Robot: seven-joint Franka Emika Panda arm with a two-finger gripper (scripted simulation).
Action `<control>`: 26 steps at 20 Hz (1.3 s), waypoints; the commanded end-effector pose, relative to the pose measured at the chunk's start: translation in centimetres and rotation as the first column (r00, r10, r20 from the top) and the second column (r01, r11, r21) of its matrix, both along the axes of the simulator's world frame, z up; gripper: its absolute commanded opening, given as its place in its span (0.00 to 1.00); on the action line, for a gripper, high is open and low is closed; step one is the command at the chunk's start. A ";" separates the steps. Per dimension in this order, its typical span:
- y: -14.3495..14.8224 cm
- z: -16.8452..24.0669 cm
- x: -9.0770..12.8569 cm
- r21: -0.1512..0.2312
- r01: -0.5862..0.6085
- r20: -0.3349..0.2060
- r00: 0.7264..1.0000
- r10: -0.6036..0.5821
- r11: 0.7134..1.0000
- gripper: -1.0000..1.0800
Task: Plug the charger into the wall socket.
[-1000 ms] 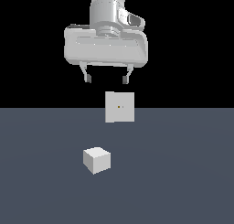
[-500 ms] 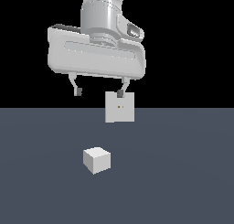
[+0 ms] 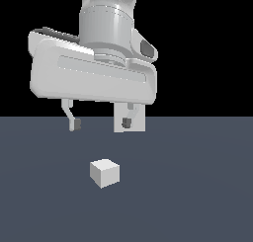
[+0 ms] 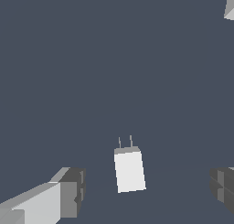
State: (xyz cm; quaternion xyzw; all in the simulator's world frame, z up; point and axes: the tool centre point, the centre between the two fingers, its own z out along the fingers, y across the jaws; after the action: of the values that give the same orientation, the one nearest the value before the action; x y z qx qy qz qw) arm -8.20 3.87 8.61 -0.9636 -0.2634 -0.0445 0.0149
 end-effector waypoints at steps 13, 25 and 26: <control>-0.4 -2.4 -1.9 0.002 -0.122 0.013 0.993 0.122 0.993 0.96; -0.4 -4.5 -2.0 0.001 -0.120 0.012 0.993 0.120 0.993 0.96; -0.4 -5.0 -2.0 0.001 -0.120 0.012 0.993 0.120 0.993 0.96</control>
State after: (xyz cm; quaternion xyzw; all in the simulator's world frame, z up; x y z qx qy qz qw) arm -10.15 3.49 4.30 -0.9457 -0.3207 -0.0501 0.0168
